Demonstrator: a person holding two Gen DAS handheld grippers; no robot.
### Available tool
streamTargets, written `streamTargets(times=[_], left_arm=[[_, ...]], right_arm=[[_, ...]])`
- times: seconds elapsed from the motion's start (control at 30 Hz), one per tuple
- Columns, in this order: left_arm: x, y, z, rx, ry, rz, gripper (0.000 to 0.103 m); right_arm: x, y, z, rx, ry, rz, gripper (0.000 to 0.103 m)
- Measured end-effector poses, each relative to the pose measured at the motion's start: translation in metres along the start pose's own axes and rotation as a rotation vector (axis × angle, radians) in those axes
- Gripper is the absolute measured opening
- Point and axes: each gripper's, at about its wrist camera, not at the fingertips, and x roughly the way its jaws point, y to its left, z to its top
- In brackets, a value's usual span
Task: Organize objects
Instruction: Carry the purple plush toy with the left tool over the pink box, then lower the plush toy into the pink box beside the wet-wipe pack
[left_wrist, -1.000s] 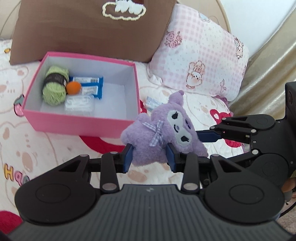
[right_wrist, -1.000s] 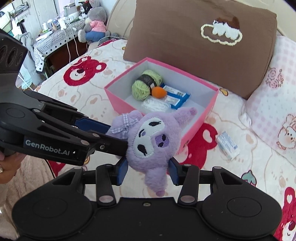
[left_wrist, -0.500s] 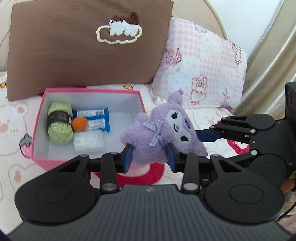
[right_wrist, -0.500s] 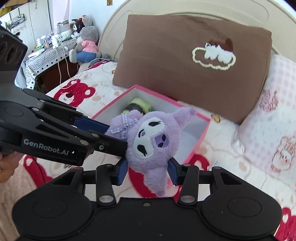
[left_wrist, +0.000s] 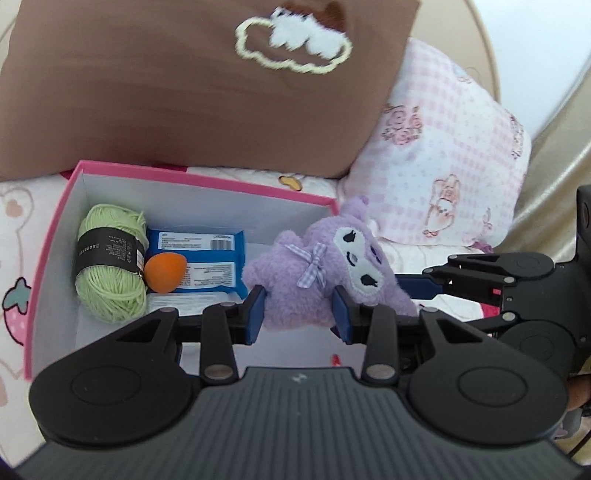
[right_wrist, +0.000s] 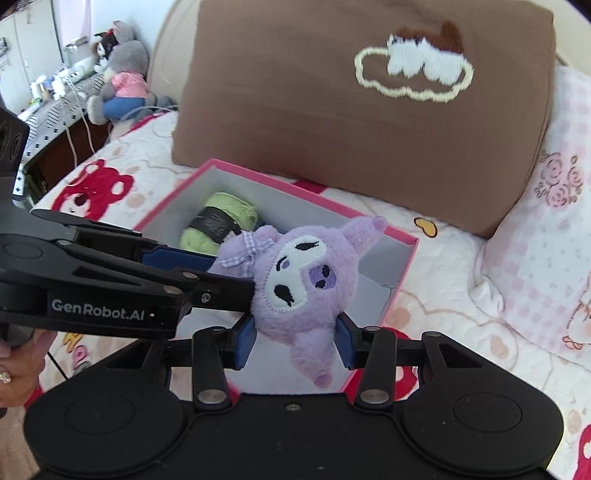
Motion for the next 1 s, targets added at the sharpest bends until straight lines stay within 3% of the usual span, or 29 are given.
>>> streamTargets(times=[0.5,0.6,0.77,1.0], left_arm=[[0.08,0.055,0.026,-0.156,0.1,-0.03,0.037],[0.095,0.051,0.03,-0.129,0.117,0.008,0.036],[0.104,0.064,0.031,-0.187,0.152,-0.028,0.037],[0.115,0.063,0.03,-0.162,0.169,0.041,0.036]], right_arm=[[0.085,-0.016,0.023,0.02,0.121,-0.09,0.05],[0.098,-0.024,0.023,0.055,0.149,-0.101,0.049],[0.105,-0.01,0.022,-0.075,0.179,-0.174,0.049],[0.123,0.001,0.021,-0.167,0.208,-0.214,0.049]])
